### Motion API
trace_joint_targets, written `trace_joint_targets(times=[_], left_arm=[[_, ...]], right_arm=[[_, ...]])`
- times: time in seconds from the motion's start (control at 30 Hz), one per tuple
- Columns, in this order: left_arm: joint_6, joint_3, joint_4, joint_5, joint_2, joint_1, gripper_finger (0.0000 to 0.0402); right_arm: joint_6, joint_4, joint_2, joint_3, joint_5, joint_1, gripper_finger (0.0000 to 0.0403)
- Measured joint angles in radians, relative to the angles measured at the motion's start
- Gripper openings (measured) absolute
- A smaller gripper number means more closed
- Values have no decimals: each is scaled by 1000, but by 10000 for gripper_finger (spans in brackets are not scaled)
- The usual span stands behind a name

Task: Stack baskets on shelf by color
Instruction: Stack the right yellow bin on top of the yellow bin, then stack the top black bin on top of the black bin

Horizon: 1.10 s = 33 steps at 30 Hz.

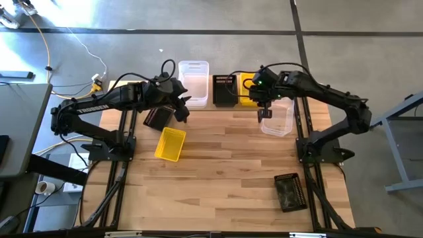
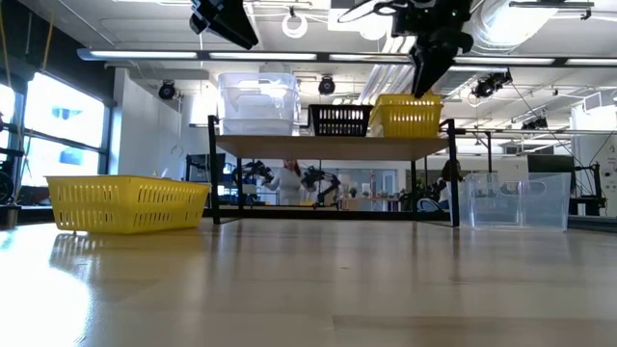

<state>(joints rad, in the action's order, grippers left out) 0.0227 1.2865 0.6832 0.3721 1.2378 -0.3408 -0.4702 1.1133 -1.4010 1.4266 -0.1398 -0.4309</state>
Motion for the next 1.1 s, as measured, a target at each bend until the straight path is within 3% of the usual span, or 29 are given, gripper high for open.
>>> trace_joint_targets(times=[0.3,0.7,0.83,1.1], left_arm=[[-27,0,75,-28,-14,0,130],[-15,60,465,-82,-108,0,130],[56,57,588,-92,-134,0,130],[345,-62,631,-96,-181,-22,130]], right_arm=[[103,106,0,85,-8,8,99],[223,133,0,132,-23,68,99],[254,132,0,132,-48,97,99],[325,132,0,132,-51,144,99]])
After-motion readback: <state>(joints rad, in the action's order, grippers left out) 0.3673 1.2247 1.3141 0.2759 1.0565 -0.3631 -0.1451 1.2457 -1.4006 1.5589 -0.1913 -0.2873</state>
